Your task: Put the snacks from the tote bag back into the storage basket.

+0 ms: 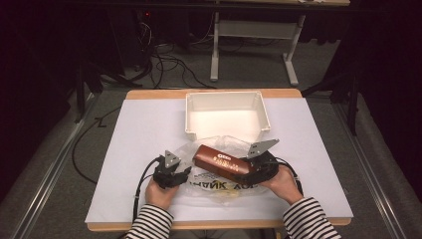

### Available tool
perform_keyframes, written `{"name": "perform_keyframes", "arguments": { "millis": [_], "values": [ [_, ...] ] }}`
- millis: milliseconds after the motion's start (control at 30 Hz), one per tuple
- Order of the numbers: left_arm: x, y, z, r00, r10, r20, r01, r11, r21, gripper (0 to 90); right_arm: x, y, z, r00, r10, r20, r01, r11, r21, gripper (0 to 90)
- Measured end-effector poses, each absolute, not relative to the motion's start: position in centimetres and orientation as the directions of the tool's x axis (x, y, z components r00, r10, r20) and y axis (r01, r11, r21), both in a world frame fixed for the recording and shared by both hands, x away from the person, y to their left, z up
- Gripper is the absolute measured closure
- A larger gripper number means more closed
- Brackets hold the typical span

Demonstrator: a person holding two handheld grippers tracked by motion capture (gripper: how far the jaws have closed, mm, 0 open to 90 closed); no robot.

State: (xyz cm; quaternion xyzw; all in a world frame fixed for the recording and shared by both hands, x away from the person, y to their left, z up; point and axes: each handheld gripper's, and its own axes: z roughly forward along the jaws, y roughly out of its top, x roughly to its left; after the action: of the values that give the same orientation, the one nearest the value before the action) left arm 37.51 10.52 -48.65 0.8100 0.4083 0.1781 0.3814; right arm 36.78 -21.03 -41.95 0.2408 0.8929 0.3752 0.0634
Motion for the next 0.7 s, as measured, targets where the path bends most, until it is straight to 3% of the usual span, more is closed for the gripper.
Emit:
{"name": "perform_keyframes", "arguments": {
  "millis": [700],
  "values": [
    [37.5,10.5,-48.6,0.605,0.796,-0.023,0.526,-0.377,0.763,47.7,37.5,-22.4,-39.0,-0.853,0.517,0.071,0.395,0.551,0.735,36.8]
  ]
}}
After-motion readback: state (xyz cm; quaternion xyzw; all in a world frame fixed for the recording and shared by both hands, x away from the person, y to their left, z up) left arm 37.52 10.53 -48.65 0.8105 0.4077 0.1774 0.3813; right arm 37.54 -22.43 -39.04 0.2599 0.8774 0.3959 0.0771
